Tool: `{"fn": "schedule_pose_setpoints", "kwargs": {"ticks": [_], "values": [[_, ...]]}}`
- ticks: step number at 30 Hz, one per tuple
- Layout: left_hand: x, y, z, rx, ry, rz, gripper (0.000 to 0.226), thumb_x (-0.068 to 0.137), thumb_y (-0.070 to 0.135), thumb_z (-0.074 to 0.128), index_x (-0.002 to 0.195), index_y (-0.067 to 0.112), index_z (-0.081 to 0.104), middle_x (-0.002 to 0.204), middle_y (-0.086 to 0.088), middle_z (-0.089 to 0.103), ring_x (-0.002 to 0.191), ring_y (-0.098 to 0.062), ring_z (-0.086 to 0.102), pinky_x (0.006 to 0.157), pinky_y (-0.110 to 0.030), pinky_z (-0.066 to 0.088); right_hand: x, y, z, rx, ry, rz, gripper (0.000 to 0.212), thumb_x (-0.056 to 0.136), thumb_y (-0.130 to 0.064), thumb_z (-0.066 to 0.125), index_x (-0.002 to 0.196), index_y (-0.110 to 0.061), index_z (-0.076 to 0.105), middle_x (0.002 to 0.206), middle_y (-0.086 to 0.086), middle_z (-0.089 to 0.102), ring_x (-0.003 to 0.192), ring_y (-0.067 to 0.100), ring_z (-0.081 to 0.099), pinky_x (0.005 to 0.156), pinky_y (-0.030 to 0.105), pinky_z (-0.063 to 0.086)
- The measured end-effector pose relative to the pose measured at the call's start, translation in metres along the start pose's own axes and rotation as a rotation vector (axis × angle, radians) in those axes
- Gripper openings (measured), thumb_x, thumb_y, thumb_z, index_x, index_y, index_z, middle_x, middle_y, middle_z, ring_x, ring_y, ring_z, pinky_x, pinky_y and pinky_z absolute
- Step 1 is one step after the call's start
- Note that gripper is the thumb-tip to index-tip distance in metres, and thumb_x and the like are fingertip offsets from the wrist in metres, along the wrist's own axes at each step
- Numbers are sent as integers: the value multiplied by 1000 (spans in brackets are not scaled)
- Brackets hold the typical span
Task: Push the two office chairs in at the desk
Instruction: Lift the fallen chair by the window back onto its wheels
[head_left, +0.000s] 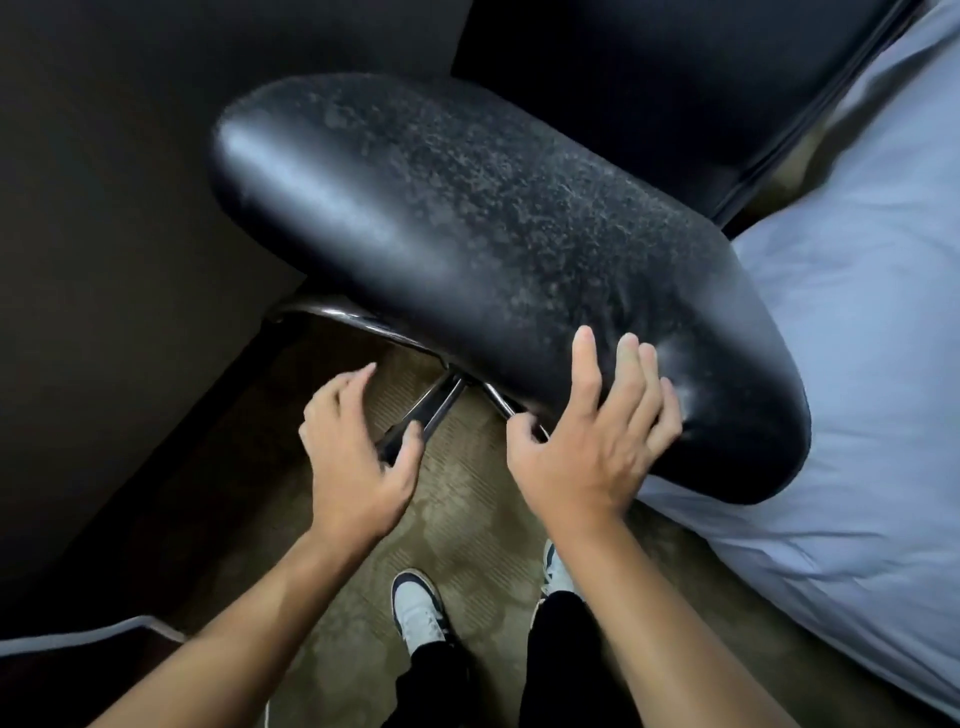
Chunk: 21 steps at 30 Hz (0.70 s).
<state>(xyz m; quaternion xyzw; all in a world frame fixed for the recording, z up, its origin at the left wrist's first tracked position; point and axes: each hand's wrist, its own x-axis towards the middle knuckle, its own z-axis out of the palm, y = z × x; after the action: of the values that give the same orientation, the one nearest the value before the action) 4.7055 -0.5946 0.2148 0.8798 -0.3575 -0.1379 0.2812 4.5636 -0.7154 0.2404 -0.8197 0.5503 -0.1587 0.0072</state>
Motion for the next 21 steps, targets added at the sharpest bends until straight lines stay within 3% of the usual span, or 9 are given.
{"fn": "schedule_pose_setpoints", "kwargs": {"ticks": [2,3,6,9,17,21], "values": [[14,34,-21,-60,269,223,61,81,41,57,137,19,46,133,-11,44,126,-20,40,106,-33,25,-12,-4,-2,15,-24,5,82,64,-30,60,141,-15,38,141,24,47,135,39,38,113,50,21],[22,49,-29,-22,304,311,62,83,43,56,141,25,44,140,-9,40,132,-18,36,108,-33,23,-17,-7,-5,20,-34,0,83,63,-30,61,141,-15,37,141,24,46,136,39,37,113,50,21],[42,65,-36,252,112,348,70,86,66,46,149,40,29,161,-8,15,149,-26,12,114,-49,14,-30,-12,-7,37,-52,-15,84,61,-25,59,141,-14,39,142,25,45,136,40,36,113,52,22],[42,50,-35,434,-28,280,74,87,76,32,151,44,15,164,-5,1,150,-25,-5,115,-56,4,-42,-21,-13,41,-73,-5,83,58,-18,57,140,-11,46,143,26,44,137,40,36,113,53,23],[20,17,-57,511,-172,231,74,87,78,18,151,46,-1,163,-3,-8,148,-23,-16,115,-59,4,-75,-39,-45,36,-379,-41,98,55,-15,50,150,-17,29,153,24,29,144,38,22,117,50,15],[9,3,-72,536,-284,186,74,83,80,5,146,49,-18,160,0,-20,144,-19,-27,115,-58,4,-90,-46,-64,9,-517,-67,102,54,-16,59,151,-22,26,154,21,29,143,36,25,113,49,23]]}}
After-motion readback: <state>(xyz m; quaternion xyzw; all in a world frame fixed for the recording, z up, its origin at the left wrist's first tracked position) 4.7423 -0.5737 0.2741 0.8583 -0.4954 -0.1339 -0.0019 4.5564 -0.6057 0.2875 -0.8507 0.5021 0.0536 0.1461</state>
